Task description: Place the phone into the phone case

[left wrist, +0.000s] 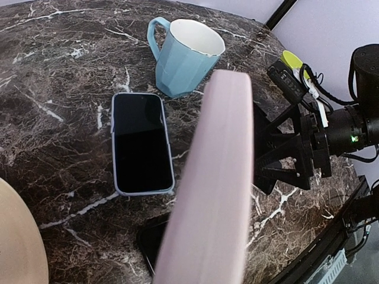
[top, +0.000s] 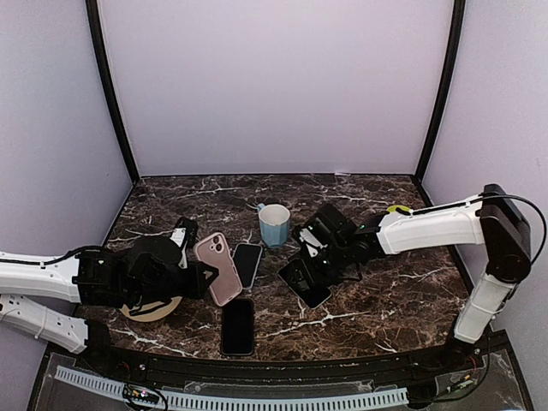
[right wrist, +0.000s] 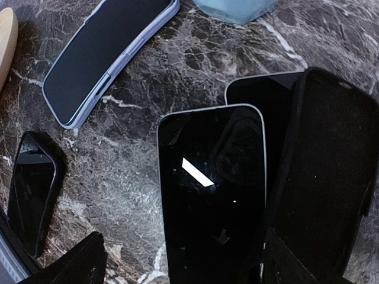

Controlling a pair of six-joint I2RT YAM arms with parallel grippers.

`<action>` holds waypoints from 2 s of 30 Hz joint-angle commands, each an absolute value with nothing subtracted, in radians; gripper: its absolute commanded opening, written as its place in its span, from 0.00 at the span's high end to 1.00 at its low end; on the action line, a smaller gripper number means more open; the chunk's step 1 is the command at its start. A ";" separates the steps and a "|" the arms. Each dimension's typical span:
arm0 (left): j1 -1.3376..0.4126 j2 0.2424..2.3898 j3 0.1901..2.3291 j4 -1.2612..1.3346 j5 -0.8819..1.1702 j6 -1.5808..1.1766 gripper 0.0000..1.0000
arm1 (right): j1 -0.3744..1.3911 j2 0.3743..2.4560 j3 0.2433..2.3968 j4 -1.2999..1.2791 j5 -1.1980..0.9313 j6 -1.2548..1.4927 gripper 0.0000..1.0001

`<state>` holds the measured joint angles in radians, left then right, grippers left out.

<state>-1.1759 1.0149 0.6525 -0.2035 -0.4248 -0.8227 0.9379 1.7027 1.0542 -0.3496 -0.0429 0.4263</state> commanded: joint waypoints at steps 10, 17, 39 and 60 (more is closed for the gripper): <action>-1.160 1.002 0.658 -0.246 -0.469 -0.800 1.00 | 1.009 1.811 1.238 -0.481 0.172 0.400 0.15; -1.157 1.012 0.661 -0.239 -0.457 -0.786 1.00 | 1.088 1.805 1.315 -0.513 0.187 0.311 0.09; -1.143 0.971 0.632 -0.231 -0.425 -0.779 1.00 | 0.988 2.077 1.435 -0.636 0.149 0.095 0.07; -1.141 1.112 0.665 -0.133 -0.284 -0.773 1.00 | 0.977 1.948 1.359 -0.569 0.107 0.158 0.28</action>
